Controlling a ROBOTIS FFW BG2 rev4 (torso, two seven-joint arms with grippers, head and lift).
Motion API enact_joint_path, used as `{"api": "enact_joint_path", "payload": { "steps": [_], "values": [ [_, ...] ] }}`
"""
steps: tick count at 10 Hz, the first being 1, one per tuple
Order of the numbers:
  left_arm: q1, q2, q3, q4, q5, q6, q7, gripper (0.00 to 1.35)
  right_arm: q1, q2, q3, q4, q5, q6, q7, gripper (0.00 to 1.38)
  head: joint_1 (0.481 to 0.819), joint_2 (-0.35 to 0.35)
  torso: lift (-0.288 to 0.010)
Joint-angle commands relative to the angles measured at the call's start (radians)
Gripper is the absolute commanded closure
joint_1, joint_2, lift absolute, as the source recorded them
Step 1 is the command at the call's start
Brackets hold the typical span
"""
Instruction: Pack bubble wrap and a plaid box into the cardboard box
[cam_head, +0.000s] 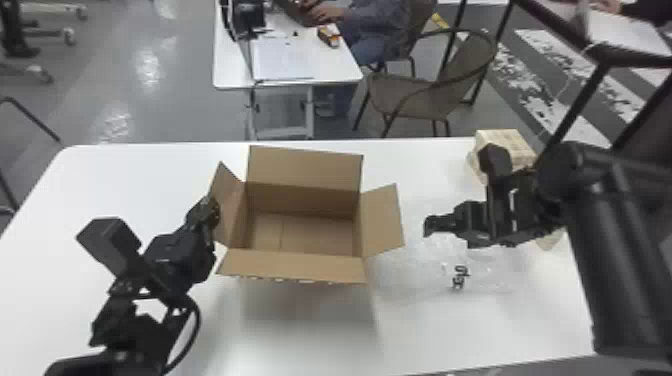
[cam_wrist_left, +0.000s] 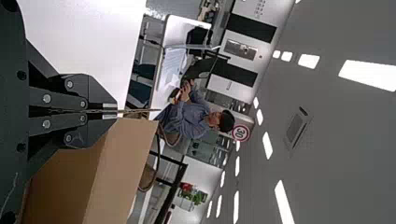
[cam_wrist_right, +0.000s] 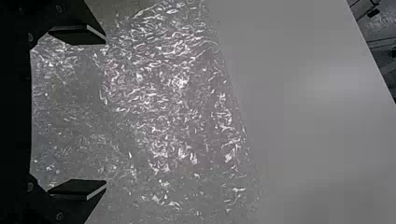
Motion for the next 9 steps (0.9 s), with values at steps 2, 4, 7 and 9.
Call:
{"api": "enact_joint_path", "payload": {
  "steps": [2,4,7,9],
  "values": [
    [-0.002,-0.003,-0.003,0.000,0.000,0.003,0.002,1.21,-0.028,-0.006,0.024,0.059,0.011,-0.006,0.000,0.20,0.695,-0.085,-0.110],
    [-0.003,-0.003,-0.003,0.002,0.002,0.001,0.002,1.21,-0.031,-0.011,0.033,0.061,0.013,-0.011,0.000,0.33,0.695,-0.089,-0.110],
    [-0.003,-0.003,-0.005,0.002,0.006,0.000,0.002,1.21,-0.029,-0.014,0.033,0.065,0.002,-0.008,0.000,0.65,0.695,-0.090,-0.110],
    [-0.002,-0.003,-0.005,0.002,0.008,-0.002,0.002,1.21,-0.023,-0.027,0.033,0.064,-0.013,-0.005,0.000,0.87,0.695,-0.092,-0.110]
  ]
}}
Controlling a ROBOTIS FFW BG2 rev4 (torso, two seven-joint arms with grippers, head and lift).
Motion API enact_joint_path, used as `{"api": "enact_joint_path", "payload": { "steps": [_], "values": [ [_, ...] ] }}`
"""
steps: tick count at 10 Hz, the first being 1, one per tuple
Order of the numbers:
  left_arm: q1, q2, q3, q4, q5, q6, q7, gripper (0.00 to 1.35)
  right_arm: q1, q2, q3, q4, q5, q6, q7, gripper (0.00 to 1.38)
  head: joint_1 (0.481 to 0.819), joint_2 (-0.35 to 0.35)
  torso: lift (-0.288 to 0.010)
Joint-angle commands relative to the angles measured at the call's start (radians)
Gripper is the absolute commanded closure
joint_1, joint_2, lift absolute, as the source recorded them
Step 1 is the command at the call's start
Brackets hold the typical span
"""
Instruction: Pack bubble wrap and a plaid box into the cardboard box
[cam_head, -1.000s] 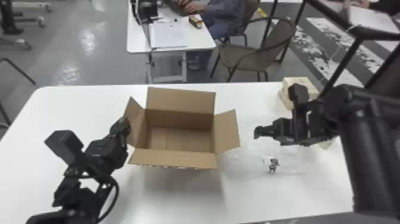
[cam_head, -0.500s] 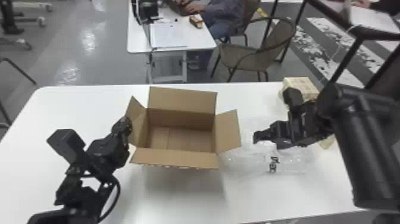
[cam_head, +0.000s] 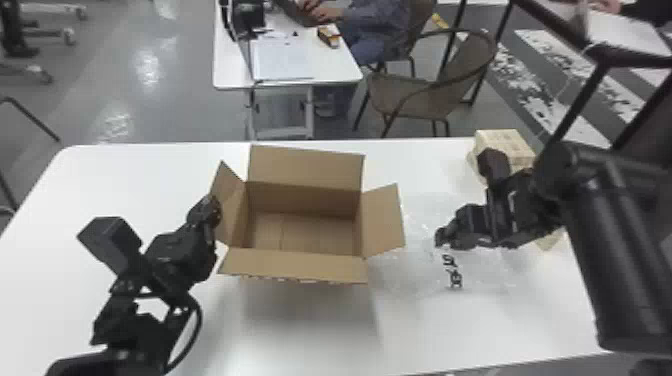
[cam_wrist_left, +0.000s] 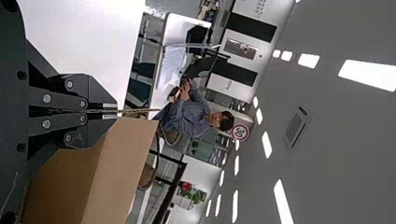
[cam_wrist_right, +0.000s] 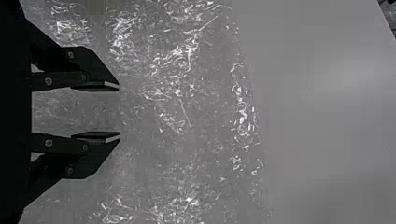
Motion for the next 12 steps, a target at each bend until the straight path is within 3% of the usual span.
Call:
{"api": "enact_joint_path", "payload": {
  "steps": [1,2,5,6,9,12],
  "values": [
    [0.000,-0.003,0.000,0.000,0.001,-0.001,0.000,1.21,0.004,-0.009,0.000,-0.007,-0.009,0.003,0.000,0.96,0.695,-0.094,-0.110],
    [-0.001,-0.003,0.000,0.000,0.001,-0.001,0.000,1.21,0.006,-0.015,0.003,-0.011,-0.009,0.008,0.000,1.09,0.695,-0.096,-0.110],
    [0.000,-0.003,-0.002,0.000,0.006,-0.004,0.000,1.21,0.019,-0.036,0.021,-0.059,-0.015,0.011,0.003,1.18,0.695,-0.105,-0.110],
    [0.002,-0.003,0.000,0.000,0.007,-0.005,0.000,1.21,0.036,-0.044,0.018,-0.103,-0.026,0.011,0.003,1.29,0.695,-0.109,-0.110],
    [0.003,-0.003,0.000,0.000,0.012,-0.011,0.003,1.21,0.078,-0.065,-0.002,-0.195,-0.063,0.016,0.003,1.29,0.695,-0.112,-0.110],
    [0.005,-0.003,0.000,0.002,0.018,-0.018,0.008,1.21,0.159,-0.085,-0.081,-0.451,-0.118,0.055,0.003,1.29,0.695,-0.110,-0.110]
  ]
}}
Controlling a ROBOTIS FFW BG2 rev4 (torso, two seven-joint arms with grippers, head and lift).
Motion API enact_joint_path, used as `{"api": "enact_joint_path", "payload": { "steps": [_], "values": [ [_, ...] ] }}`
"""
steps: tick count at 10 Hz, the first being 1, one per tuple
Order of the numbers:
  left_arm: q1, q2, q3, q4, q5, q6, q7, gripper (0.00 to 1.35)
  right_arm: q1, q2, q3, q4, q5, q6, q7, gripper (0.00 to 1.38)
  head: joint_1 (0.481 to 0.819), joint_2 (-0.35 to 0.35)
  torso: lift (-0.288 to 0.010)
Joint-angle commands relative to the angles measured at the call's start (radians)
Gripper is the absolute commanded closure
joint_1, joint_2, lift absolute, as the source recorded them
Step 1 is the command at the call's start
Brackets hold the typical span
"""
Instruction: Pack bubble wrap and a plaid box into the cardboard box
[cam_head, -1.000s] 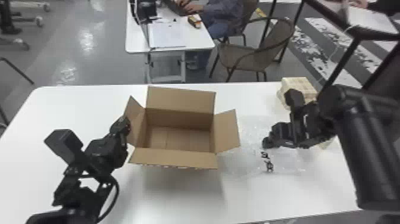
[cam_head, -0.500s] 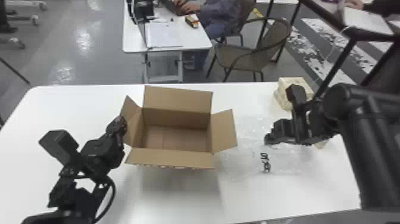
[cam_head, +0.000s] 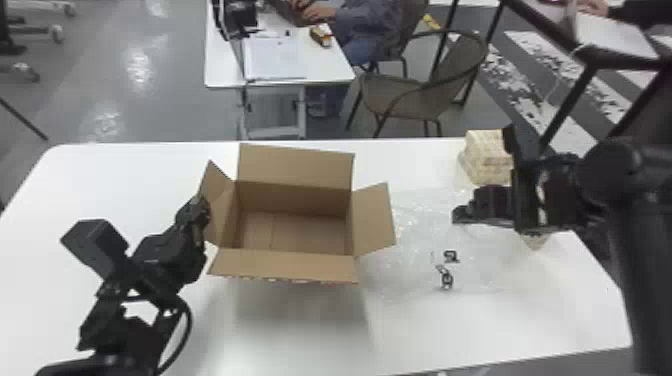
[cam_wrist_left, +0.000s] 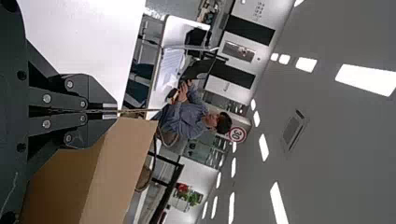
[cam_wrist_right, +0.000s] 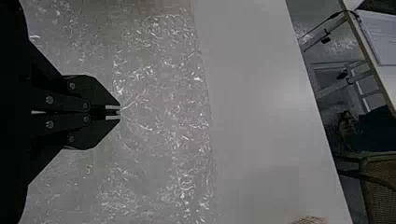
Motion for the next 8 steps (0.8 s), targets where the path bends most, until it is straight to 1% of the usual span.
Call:
{"api": "enact_joint_path", "payload": {
  "steps": [1,2,3,6,7,8],
  "values": [
    [0.002,-0.003,0.002,0.000,0.001,-0.003,0.003,1.21,0.033,-0.023,-0.047,-0.157,-0.019,0.050,0.000,1.29,0.695,-0.113,-0.110],
    [0.002,-0.003,0.003,0.000,0.003,-0.008,0.006,1.21,0.048,-0.043,-0.078,-0.240,-0.050,0.050,0.000,1.29,0.695,-0.117,-0.110],
    [0.002,-0.003,0.003,0.000,0.003,-0.014,0.008,1.21,0.068,-0.048,-0.115,-0.311,-0.076,0.050,0.000,1.29,0.695,-0.125,-0.110],
    [0.002,-0.003,-0.003,0.000,0.008,-0.012,0.025,1.21,0.083,-0.048,-0.173,-0.449,-0.142,0.050,0.000,1.29,0.695,-0.131,-0.110],
    [0.002,-0.003,-0.005,0.000,0.008,-0.011,0.029,1.21,0.071,-0.048,-0.187,-0.475,-0.170,0.041,0.000,1.29,0.690,-0.128,-0.110],
    [0.002,-0.003,-0.005,0.000,0.006,-0.008,0.031,1.21,0.048,-0.048,-0.194,-0.498,-0.177,0.041,0.000,1.29,0.677,-0.124,-0.110]
  ]
}}
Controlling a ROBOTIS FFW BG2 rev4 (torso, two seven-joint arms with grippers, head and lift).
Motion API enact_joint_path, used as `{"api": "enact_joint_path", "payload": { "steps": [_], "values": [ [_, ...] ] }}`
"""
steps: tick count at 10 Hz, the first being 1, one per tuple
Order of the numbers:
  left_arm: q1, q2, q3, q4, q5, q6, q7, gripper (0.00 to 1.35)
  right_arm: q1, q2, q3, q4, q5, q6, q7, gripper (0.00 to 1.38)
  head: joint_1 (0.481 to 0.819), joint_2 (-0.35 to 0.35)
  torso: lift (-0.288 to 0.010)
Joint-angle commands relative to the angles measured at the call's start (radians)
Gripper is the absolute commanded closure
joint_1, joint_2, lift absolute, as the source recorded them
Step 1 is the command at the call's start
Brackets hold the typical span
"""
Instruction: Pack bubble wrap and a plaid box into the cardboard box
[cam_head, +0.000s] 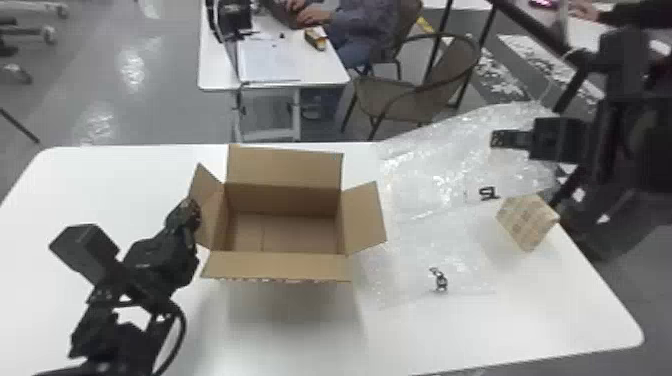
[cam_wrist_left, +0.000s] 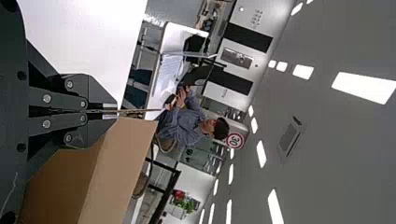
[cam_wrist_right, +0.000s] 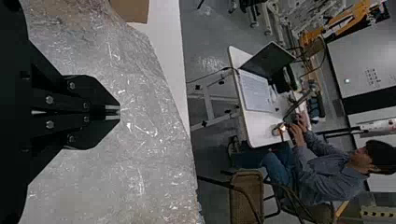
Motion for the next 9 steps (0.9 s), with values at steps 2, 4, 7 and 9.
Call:
{"api": "enact_joint_path", "payload": {
  "steps": [2,4,7,9],
  "values": [
    [-0.002,0.003,-0.009,0.000,-0.008,0.009,0.017,1.21,-0.081,-0.006,-0.007,-0.021,-0.023,0.007,0.000,1.29,0.650,-0.119,-0.110],
    [-0.010,0.020,-0.031,0.005,-0.004,0.008,0.050,1.21,-0.119,-0.008,0.025,0.023,-0.058,-0.010,0.000,1.29,0.618,-0.117,-0.110],
    [-0.011,0.038,-0.049,0.006,0.012,-0.008,0.086,1.21,-0.139,0.067,0.176,0.171,-0.116,-0.130,0.014,1.29,0.616,-0.055,-0.110],
    [-0.014,0.041,-0.055,0.009,0.018,-0.009,0.091,1.21,-0.162,0.112,0.265,0.249,-0.104,-0.211,0.086,1.29,0.623,0.004,-0.110]
  ]
}}
